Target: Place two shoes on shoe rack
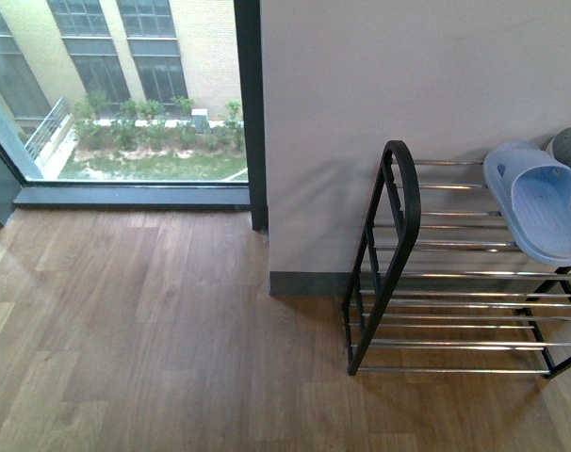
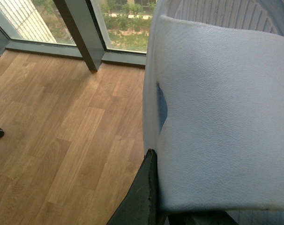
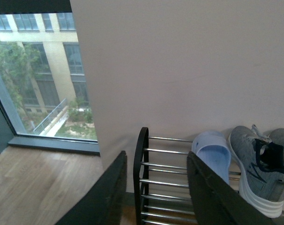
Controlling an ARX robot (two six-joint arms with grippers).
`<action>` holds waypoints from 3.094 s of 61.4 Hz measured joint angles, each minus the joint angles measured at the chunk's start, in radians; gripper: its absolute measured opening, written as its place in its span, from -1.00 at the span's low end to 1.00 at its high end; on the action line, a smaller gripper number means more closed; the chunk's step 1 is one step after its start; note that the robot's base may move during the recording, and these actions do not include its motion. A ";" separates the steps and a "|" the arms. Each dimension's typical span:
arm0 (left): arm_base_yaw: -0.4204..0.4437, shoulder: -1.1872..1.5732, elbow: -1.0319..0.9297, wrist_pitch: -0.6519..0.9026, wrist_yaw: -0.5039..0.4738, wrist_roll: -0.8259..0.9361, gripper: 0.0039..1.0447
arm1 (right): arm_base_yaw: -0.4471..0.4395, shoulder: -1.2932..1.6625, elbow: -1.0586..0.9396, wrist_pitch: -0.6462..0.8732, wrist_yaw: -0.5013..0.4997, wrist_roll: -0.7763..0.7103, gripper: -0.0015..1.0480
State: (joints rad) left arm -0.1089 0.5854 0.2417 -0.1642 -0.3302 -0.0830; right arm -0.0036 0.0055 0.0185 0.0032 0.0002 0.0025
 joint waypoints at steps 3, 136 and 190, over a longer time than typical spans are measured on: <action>0.000 0.000 0.000 0.000 -0.003 0.000 -0.97 | 0.000 0.000 0.000 0.000 -0.003 0.000 0.21; 0.027 1.413 0.748 0.418 0.240 0.197 -0.97 | 0.003 -0.002 0.000 -0.004 0.000 0.000 0.82; -0.035 1.873 1.154 0.362 0.310 0.039 -0.97 | 0.003 -0.002 0.000 -0.004 0.000 0.000 0.82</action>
State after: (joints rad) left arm -0.1444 2.4588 1.3960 0.1974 -0.0200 -0.0437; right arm -0.0006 0.0040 0.0185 -0.0006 0.0006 0.0025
